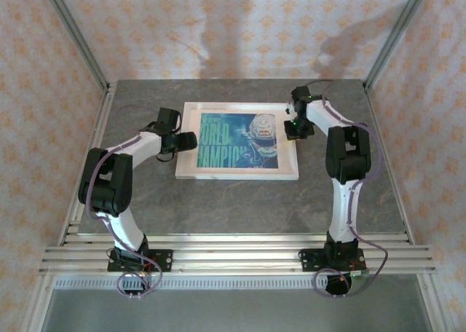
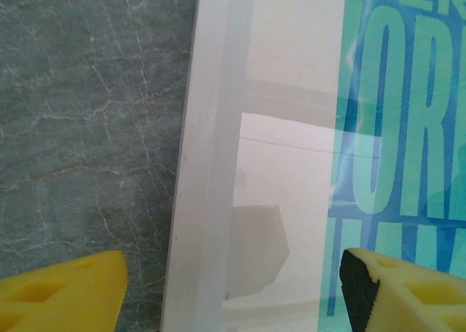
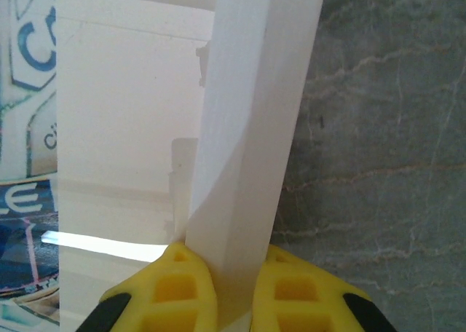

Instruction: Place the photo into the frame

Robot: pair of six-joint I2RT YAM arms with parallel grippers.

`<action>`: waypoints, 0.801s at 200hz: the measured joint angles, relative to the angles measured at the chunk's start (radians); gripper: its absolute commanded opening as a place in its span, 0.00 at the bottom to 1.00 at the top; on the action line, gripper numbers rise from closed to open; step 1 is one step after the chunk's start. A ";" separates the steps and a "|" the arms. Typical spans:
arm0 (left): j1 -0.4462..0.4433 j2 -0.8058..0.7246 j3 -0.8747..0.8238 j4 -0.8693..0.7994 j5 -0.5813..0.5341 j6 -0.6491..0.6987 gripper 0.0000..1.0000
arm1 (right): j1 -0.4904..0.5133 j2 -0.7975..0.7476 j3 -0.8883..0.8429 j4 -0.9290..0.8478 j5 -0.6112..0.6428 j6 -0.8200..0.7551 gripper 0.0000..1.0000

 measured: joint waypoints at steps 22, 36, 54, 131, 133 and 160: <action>0.000 0.003 -0.006 0.001 0.022 -0.009 0.77 | 0.000 0.021 0.034 -0.017 -0.005 -0.006 0.16; 0.000 0.003 -0.020 0.008 0.040 -0.023 0.77 | -0.001 0.029 0.046 -0.018 -0.008 -0.012 0.23; 0.000 0.002 -0.049 0.012 0.066 -0.042 0.77 | 0.002 0.029 0.047 -0.014 -0.006 -0.005 0.39; 0.027 -0.158 -0.049 -0.008 0.049 -0.056 0.86 | -0.051 -0.252 -0.174 0.147 0.047 0.125 0.58; 0.031 -0.165 -0.048 -0.008 0.046 -0.056 0.86 | -0.054 -0.267 -0.187 0.154 0.049 0.126 0.58; 0.093 -0.247 -0.051 -0.003 -0.008 -0.053 0.95 | -0.079 -0.458 -0.410 0.297 0.140 0.173 0.60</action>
